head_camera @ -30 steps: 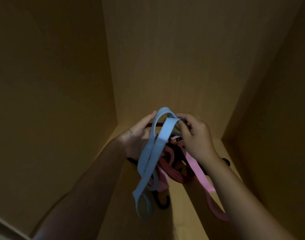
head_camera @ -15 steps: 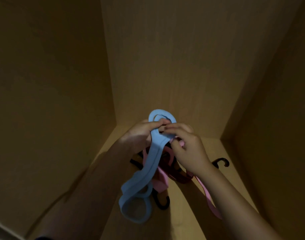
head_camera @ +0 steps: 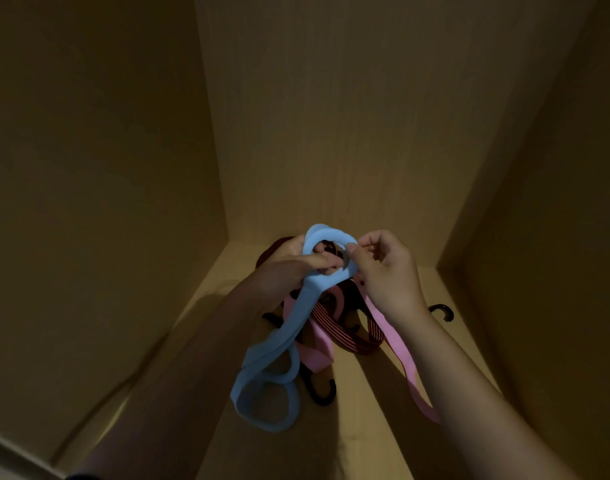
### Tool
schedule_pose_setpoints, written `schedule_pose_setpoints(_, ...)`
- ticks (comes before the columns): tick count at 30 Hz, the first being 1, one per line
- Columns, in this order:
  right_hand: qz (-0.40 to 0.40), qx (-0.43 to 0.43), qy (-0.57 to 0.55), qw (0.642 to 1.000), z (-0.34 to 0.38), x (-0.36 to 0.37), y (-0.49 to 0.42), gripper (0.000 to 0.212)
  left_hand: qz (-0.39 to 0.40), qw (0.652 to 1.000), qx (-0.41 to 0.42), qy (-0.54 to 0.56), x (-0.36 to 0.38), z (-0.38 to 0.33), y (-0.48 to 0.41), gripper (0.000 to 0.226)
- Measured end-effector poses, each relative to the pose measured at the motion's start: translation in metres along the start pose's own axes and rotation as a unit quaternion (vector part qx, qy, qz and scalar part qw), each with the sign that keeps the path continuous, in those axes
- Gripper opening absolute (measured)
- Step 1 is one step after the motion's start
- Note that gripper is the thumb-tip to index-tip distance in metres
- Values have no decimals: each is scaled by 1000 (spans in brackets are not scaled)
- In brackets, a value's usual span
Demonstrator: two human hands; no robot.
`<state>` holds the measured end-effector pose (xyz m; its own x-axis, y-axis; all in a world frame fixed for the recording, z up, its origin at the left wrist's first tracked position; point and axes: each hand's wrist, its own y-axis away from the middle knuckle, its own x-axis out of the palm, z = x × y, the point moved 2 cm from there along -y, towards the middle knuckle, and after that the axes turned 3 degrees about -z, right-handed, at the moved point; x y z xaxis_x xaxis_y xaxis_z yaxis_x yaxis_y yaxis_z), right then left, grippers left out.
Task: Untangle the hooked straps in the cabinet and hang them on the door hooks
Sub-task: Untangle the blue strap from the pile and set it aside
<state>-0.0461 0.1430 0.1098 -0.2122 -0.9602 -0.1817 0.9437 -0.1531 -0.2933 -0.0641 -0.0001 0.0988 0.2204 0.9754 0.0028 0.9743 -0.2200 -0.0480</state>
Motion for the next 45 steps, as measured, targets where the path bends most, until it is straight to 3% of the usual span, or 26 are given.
schedule_pose_setpoints(5,21,6,-10,1000,0,2,-1,18,-4,1000,7,-3,0,2,2,7)
schedule_pose_setpoints(9,25,6,-18,1000,0,4,1,17,-46,998,15,-44,0,-3,6,33)
schedule_pose_setpoints(14,-5,6,-9,1000,-1,8,1,14,-75,992,56,-86,3,-10,7,49)
schedule_pose_setpoints(18,62,58,-76,993,5,12,2,11,-116,986,81,-83,0,-16,3,51)
schedule_pose_setpoints(21,62,33,-80,994,15,12,-3,17,-141,982,102,-66,-2,-19,3,43)
schedule_pose_setpoints(23,51,1,-70,996,21,11,-8,20,-104,990,77,-55,-6,-16,6,35)
schedule_pose_setpoints(26,51,-30,-62,996,28,14,-11,24,20,1000,-12,0,-12,-3,11,21)
schedule_pose_setpoints(29,47,-32,-71,996,30,16,-13,23,94,991,-67,72,-16,5,15,33)
schedule_pose_setpoints(32,39,-8,-123,992,31,14,-17,19,96,977,-103,157,-17,7,16,36)
schedule_pose_setpoints(40,66,-21,-100,993,33,18,-23,13,129,979,-106,120,-7,-11,12,30)
schedule_pose_setpoints(43,47,28,-145,988,25,19,-22,2,93,991,-64,69,-4,-33,7,33)
schedule_pose_setpoints(45,69,61,-172,981,23,22,-17,9,51,997,-21,62,0,-53,4,32)
